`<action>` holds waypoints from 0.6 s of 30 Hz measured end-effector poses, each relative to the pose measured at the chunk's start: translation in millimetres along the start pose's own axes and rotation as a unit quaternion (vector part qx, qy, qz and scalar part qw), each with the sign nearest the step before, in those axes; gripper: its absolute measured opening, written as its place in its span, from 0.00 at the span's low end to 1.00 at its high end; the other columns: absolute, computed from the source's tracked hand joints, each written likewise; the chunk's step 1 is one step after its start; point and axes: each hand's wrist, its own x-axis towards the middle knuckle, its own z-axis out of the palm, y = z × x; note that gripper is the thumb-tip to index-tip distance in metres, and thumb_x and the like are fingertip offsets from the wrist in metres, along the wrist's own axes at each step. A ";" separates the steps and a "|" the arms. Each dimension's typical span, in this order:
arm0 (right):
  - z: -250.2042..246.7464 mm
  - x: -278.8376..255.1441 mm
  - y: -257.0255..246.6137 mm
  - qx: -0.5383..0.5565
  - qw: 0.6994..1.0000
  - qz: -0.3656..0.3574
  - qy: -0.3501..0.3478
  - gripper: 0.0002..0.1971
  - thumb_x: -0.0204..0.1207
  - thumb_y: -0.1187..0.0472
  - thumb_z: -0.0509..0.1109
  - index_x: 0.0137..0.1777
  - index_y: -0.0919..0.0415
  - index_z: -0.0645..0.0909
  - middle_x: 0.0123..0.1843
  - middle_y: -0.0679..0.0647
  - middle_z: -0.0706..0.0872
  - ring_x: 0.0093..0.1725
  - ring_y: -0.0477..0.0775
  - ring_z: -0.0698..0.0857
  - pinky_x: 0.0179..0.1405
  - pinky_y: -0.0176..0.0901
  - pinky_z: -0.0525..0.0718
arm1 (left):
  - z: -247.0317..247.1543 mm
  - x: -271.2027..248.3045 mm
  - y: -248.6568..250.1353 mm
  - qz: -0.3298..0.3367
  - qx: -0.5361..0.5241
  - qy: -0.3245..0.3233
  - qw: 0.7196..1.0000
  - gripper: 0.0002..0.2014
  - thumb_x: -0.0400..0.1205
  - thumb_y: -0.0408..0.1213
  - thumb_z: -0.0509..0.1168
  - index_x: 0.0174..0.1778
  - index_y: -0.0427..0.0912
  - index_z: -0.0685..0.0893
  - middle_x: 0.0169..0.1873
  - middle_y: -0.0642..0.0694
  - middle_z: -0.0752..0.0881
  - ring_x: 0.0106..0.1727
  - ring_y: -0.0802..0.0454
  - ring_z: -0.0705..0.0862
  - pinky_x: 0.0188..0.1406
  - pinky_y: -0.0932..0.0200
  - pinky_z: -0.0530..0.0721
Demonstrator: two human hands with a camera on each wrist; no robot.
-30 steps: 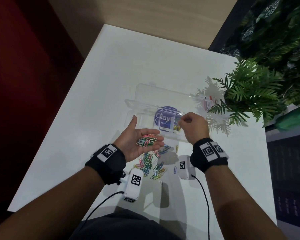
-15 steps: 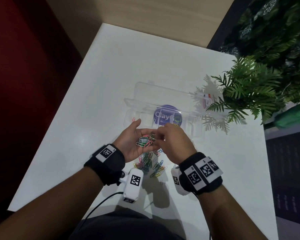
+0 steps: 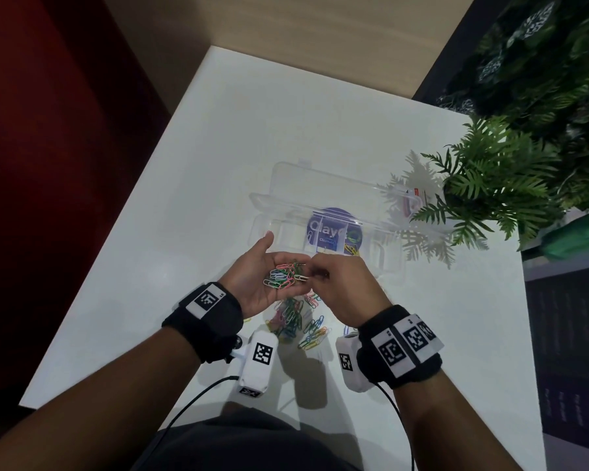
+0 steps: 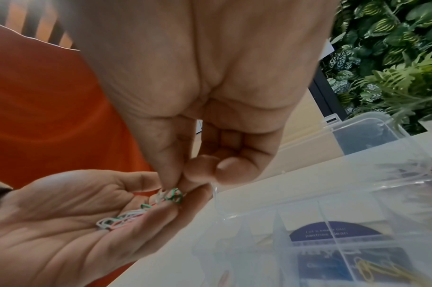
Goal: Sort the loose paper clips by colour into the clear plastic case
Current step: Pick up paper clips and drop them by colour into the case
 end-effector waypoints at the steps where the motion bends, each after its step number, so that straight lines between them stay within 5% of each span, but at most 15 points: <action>1: -0.2 0.2 0.8 0.002 1.000 0.002 -0.003 0.09 0.74 0.67 0.65 0.46 0.57 0.86 0.37 0.48 0.83 0.37 0.48 0.78 0.34 0.34 0.72 | -0.2 0.1 0.0 0.001 -0.001 0.002 1.000 0.36 0.87 0.57 0.45 0.64 0.24 0.79 0.54 0.28 0.85 0.50 0.38 0.88 0.55 0.46 0.87; 8: -7.9 -3.7 9.7 0.102 0.994 0.015 0.025 0.12 0.76 0.68 0.67 0.42 0.48 0.83 0.34 0.42 0.81 0.33 0.35 0.77 0.34 0.25 0.72 | -5.1 1.0 2.0 0.000 -0.011 0.002 1.000 0.38 0.85 0.62 0.46 0.61 0.27 0.81 0.52 0.28 0.86 0.51 0.34 0.88 0.55 0.45 0.87; 13: -4.3 -1.0 1.7 0.073 0.995 -0.031 0.058 0.10 0.77 0.69 0.66 0.46 0.57 0.87 0.41 0.49 0.83 0.39 0.35 0.77 0.40 0.21 0.70 | -3.1 1.8 0.7 0.002 -0.007 -0.027 1.000 0.48 0.80 0.70 0.39 0.63 0.26 0.81 0.56 0.27 0.85 0.54 0.34 0.88 0.56 0.45 0.87; 15: -0.8 1.9 -6.3 0.049 0.996 -0.055 0.053 0.10 0.76 0.69 0.65 0.47 0.58 0.87 0.42 0.50 0.82 0.41 0.40 0.78 0.41 0.24 0.71 | -1.1 2.3 -0.4 0.006 -0.006 -0.036 0.999 0.51 0.79 0.71 0.37 0.62 0.25 0.81 0.53 0.29 0.86 0.52 0.38 0.88 0.54 0.45 0.88; 18: 5.2 5.4 -18.2 -0.021 0.995 -0.090 0.034 0.07 0.75 0.67 0.66 0.47 0.60 0.86 0.43 0.54 0.82 0.43 0.52 0.81 0.44 0.43 0.77 | 2.0 2.4 -1.1 0.007 0.008 -0.033 0.999 0.52 0.78 0.73 0.34 0.60 0.27 0.83 0.44 0.35 0.86 0.42 0.45 0.88 0.45 0.52 0.88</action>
